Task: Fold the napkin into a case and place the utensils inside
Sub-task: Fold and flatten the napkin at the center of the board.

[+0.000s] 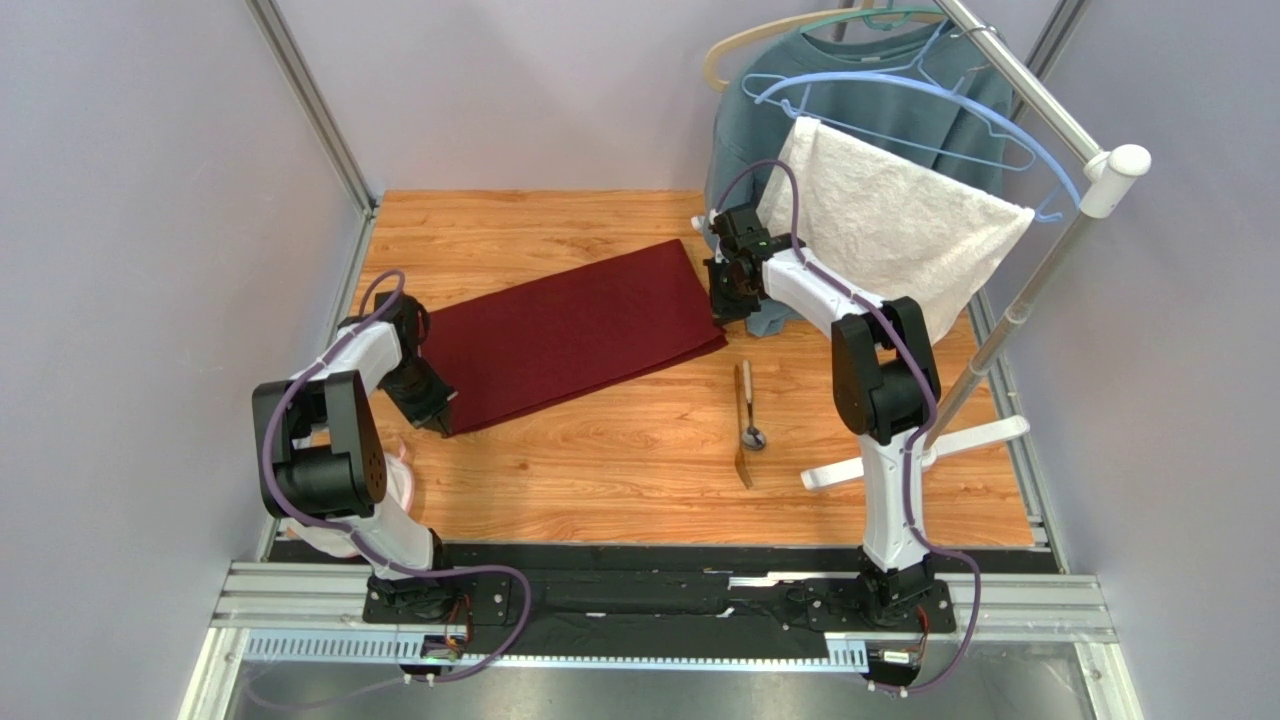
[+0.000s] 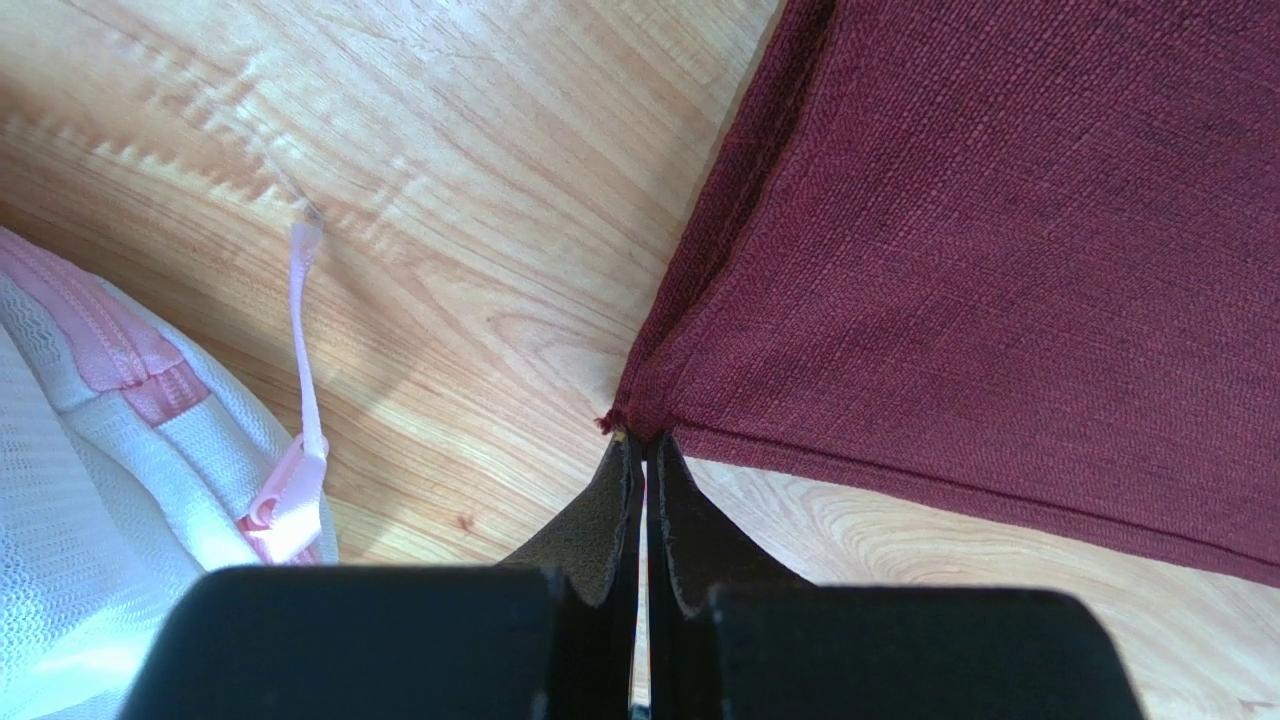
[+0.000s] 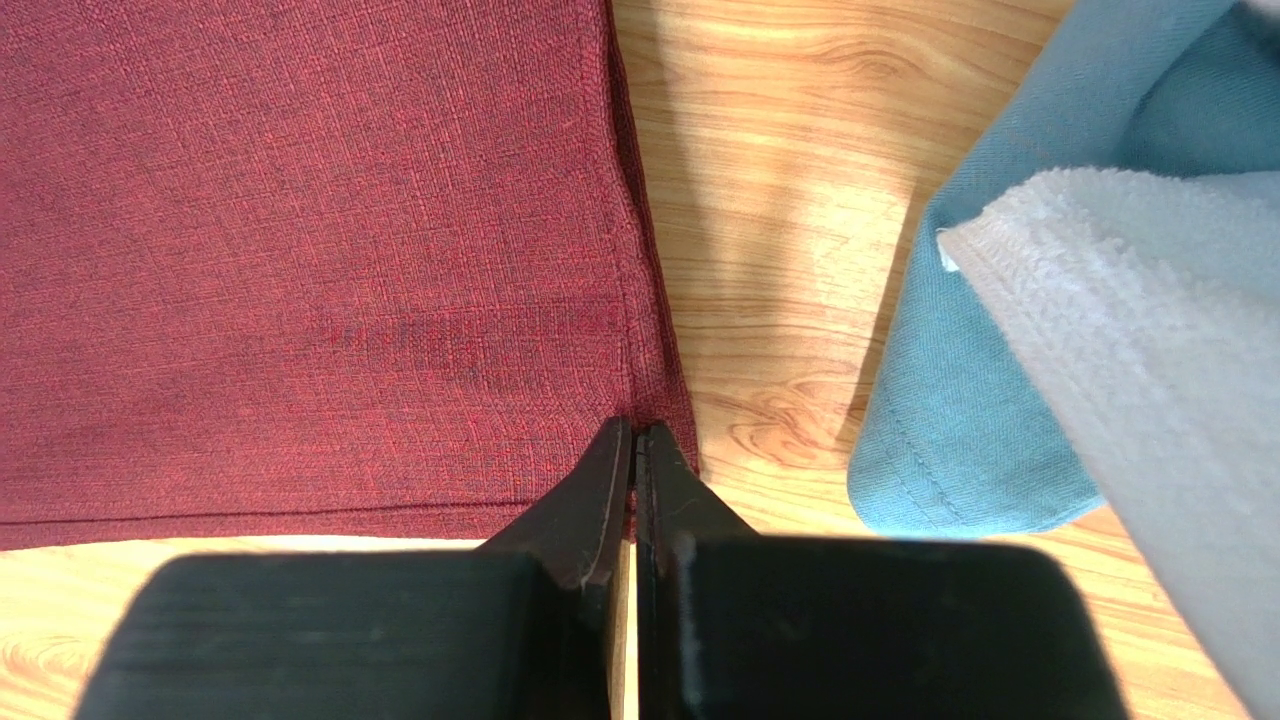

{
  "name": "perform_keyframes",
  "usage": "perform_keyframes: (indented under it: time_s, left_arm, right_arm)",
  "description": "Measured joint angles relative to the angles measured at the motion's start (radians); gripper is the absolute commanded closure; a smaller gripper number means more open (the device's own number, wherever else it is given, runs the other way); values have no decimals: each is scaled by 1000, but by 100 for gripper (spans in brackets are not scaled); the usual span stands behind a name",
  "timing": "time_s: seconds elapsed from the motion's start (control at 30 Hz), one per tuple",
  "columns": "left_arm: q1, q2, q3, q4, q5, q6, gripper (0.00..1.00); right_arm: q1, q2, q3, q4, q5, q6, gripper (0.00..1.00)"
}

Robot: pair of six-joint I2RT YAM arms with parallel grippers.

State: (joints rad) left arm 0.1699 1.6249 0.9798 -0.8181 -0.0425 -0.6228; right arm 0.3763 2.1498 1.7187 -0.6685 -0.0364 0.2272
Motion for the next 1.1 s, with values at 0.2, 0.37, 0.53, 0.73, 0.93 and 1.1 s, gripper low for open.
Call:
perform_keyframes:
  time_s: [0.2, 0.37, 0.53, 0.73, 0.93, 1.1]
  left_arm:
    - [0, 13, 0, 0, 0, 0, 100]
    - [0, 19, -5, 0, 0, 1, 100]
    - [0, 26, -5, 1, 1, 3, 100]
    - [0, 29, -5, 1, 5, 5, 94]
    - [0, 19, 5, -34, 14, 38, 62]
    - [0, -108, 32, -74, 48, 51, 69]
  right_arm:
    - [0, 0, -10, 0, 0, 2, 100]
    - [0, 1, -21, -2, 1, 4, 100]
    - [0, 12, -21, 0, 2, 4, 99]
    - [0, 37, -19, 5, 3, 6, 80]
    - [2, 37, -2, -18, 35, 6, 48]
    - [10, 29, 47, -66, 72, 0, 45]
